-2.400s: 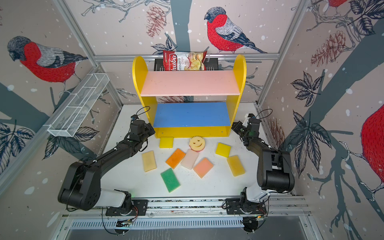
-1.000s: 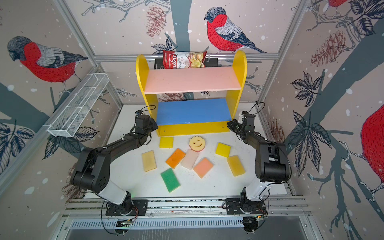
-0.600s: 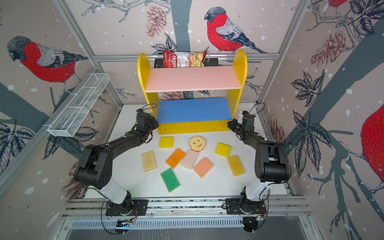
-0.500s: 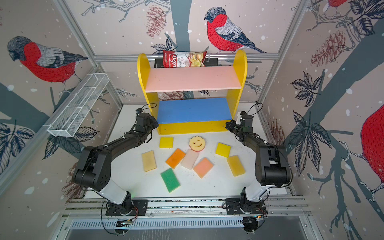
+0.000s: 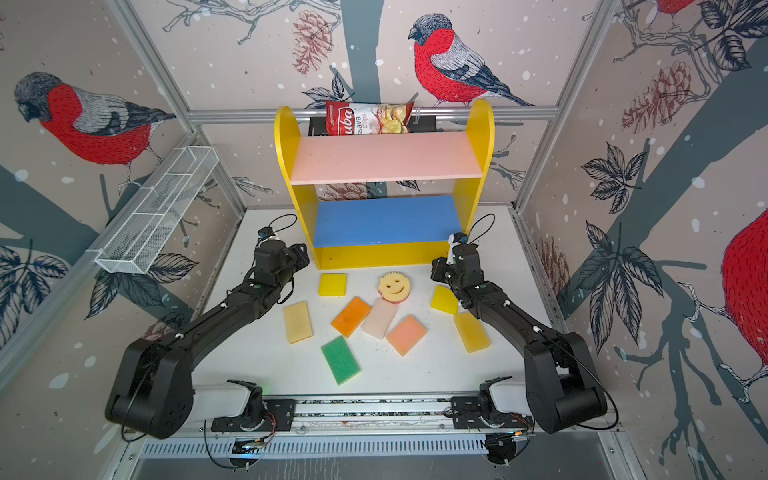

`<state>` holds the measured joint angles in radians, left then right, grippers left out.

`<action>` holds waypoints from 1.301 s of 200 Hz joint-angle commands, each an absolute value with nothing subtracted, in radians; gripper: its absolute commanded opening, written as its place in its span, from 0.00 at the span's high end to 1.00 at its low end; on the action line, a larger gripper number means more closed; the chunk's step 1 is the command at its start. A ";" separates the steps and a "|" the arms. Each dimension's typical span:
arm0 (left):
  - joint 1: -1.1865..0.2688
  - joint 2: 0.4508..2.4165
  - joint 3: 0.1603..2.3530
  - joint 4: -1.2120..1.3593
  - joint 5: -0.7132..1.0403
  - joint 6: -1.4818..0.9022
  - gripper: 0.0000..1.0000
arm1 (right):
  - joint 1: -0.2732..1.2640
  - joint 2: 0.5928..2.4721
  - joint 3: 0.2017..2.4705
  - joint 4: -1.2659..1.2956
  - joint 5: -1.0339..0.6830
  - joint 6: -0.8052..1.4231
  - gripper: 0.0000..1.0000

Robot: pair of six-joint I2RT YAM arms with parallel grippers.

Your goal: Place and organize the cleaning sponges onto the shelf

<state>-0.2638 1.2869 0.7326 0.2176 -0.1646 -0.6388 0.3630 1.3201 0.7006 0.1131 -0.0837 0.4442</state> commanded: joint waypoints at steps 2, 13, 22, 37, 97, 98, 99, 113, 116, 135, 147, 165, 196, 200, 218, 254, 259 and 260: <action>-0.265 1.216 0.697 0.189 -0.192 -0.635 0.50 | 0.435 1.316 0.696 0.093 -0.001 0.430 0.82; -0.264 1.183 0.679 0.186 -0.195 -0.637 0.47 | 0.476 1.329 0.697 0.105 -0.032 0.443 0.82; -0.264 1.160 0.672 0.179 -0.196 -0.638 0.45 | 0.519 1.344 0.705 0.103 -0.023 0.452 0.82; -0.265 1.133 0.664 0.172 -0.186 -0.641 0.41 | 0.604 1.369 0.720 0.099 0.021 0.453 0.82; -0.276 1.107 0.646 0.116 -0.121 -0.633 0.28 | 0.908 1.461 0.807 0.050 0.119 0.418 0.62; -0.276 1.107 0.646 0.116 -0.121 -0.632 0.28 | 0.912 1.462 0.809 0.049 0.119 0.418 0.61; -0.275 1.105 0.644 0.115 -0.121 -0.631 0.28 | 0.915 1.464 0.811 0.048 0.120 0.417 0.60; -0.277 1.091 0.636 0.107 -0.108 -0.629 0.29 | 0.953 1.494 0.831 0.042 0.118 0.413 0.54; -0.278 1.086 0.633 0.108 -0.104 -0.630 0.29 | 0.961 1.503 0.836 0.039 0.118 0.413 0.53; -0.283 1.064 0.606 0.117 -0.091 -0.645 0.30 | 0.987 1.578 0.880 0.027 0.113 0.407 0.53; -0.286 1.054 0.582 0.130 -0.091 -0.658 0.31 | 0.988 1.625 0.912 0.029 0.113 0.405 0.67; -0.288 1.051 0.543 0.153 -0.084 -0.683 0.34 | 0.983 1.678 0.949 0.075 0.131 0.421 0.88; -0.296 1.089 0.490 0.205 -0.056 -0.720 0.36 | 0.947 1.780 1.029 0.125 0.144 0.494 0.98; -0.300 1.096 0.488 0.209 -0.054 -0.722 0.36 | 0.941 1.791 1.038 0.128 0.146 0.503 0.98; -0.318 1.131 0.487 0.222 -0.057 -0.729 0.37 | 0.911 1.833 1.069 0.121 0.172 0.535 0.98; -0.339 1.179 0.502 0.251 -0.064 -0.733 0.37 | 0.821 1.854 1.051 0.088 0.177 0.586 0.98; -0.340 1.188 0.506 0.255 -0.064 -0.733 0.37 | 0.808 1.853 1.039 0.081 0.177 0.590 0.98; -0.341 1.189 0.507 0.255 -0.064 -0.734 0.37 | 0.805 1.851 1.036 0.080 0.177 0.591 0.98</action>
<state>-0.3328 1.1660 0.4927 0.1925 -0.0597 -0.7269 0.8501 1.8515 1.0592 0.0998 0.1524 0.5312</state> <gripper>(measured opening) 0.629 0.048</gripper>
